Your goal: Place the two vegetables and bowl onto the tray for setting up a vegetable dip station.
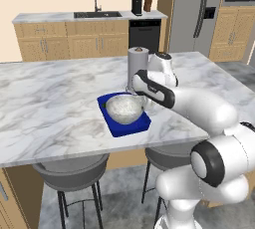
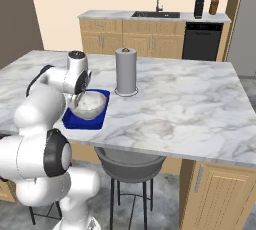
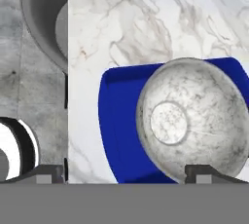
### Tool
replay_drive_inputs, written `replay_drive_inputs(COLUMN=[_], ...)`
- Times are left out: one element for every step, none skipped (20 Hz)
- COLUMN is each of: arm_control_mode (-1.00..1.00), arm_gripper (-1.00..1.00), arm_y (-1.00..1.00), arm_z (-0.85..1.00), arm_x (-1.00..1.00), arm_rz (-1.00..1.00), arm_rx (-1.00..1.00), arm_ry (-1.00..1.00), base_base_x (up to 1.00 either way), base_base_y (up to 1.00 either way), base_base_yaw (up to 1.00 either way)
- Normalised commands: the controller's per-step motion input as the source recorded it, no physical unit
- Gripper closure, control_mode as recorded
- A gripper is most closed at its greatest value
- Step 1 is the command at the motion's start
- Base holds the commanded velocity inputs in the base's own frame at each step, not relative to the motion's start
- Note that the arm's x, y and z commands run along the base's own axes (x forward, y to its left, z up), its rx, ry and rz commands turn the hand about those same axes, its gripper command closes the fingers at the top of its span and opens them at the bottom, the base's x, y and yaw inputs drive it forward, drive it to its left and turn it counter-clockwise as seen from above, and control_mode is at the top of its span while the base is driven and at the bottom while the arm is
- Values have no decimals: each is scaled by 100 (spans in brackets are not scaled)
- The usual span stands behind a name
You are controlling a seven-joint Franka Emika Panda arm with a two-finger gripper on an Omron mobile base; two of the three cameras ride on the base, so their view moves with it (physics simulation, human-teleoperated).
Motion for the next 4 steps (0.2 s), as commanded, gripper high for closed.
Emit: replay_drive_inputs(arm_control_mode=[-100,-100,-100,-100], arm_gripper=[-100,-100,-100,-100], arm_y=[-56,-56,-55,-56], arm_z=[37,36,36,39], arm_x=[-47,-46,-46,-46], arm_rz=[-1,-1,-2,-4], arm_rx=[0,0,0,0], arm_ry=[0,0,0,0], base_base_x=[0,0,0,0], base_base_y=[0,0,0,0], base_base_yaw=[0,0,0,0])
